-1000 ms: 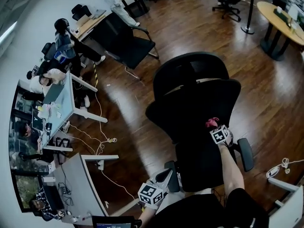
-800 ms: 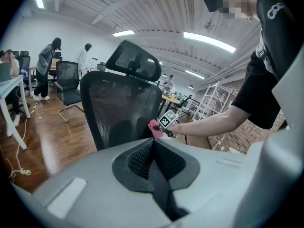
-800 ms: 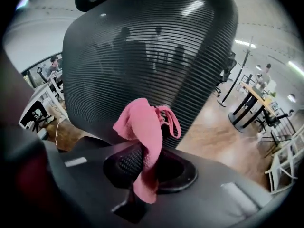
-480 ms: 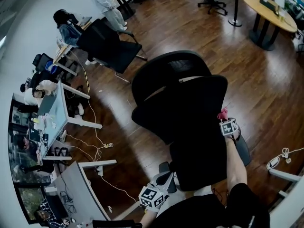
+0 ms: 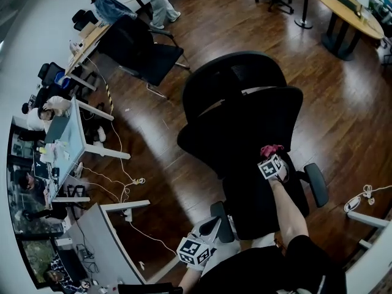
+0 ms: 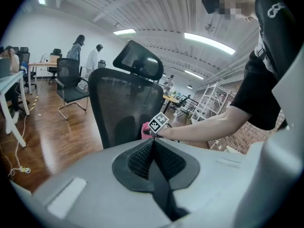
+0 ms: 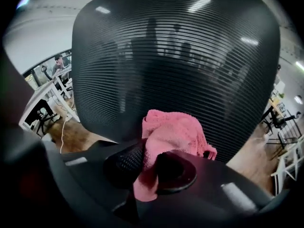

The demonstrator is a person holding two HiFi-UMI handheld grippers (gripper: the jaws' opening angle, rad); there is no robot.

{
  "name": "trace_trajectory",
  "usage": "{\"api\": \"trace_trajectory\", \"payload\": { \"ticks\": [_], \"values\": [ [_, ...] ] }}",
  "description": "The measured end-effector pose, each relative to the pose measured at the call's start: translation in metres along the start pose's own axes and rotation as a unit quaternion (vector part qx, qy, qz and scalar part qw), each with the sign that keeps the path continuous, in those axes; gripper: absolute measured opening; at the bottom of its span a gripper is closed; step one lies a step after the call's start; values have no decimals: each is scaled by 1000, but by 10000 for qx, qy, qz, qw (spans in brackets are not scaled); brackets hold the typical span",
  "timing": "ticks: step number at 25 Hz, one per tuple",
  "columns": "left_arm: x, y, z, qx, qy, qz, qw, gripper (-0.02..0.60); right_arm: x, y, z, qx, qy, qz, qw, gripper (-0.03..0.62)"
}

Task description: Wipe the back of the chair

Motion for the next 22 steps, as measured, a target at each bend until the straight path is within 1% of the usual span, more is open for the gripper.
{"api": "trace_trajectory", "payload": {
  "ticks": [5, 9, 11, 13, 15, 18, 20, 22],
  "values": [
    [-21, -7, -22, -33, 24, 8, 10000, -12, 13, 33, -102, -341, 500, 218, 9979, 48],
    [-36, -14, -39, -80, 41, -23, 10000, -12, 20, 51, -182, -825, 971, 262, 9915, 48],
    [-42, -16, -44, -80, 45, -37, 10000, -12, 23, 56, -212, -985, 1153, 259, 9881, 48],
    [-45, -18, -49, -76, 53, -44, 9999, -12, 27, 59, -235, -1122, 1294, 225, 9850, 48],
    [-46, -18, -51, -88, 62, -39, 9999, -12, 32, 59, -247, -1263, 1373, 195, 9822, 48],
    [-45, -21, -50, -92, 56, -66, 9999, -12, 36, 55, -250, -1358, 1413, 157, 9805, 48],
    [-43, -22, -48, -77, 33, -99, 9999, -12, 36, 48, -239, -1362, 1366, 110, 9812, 48],
    [-38, -23, -43, -62, -3, -137, 9999, -12, 35, 41, -218, -1332, 1260, 74, 9830, 48]
  ]
}}
Point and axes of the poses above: the fingertips, and each gripper's own axes: x forward along the fingers, z to its right, y out of its top, the point moved 2 cm from there along -x, backward along the fingers, and after that the axes turned 1 degree about -x, right-handed, at the moved point
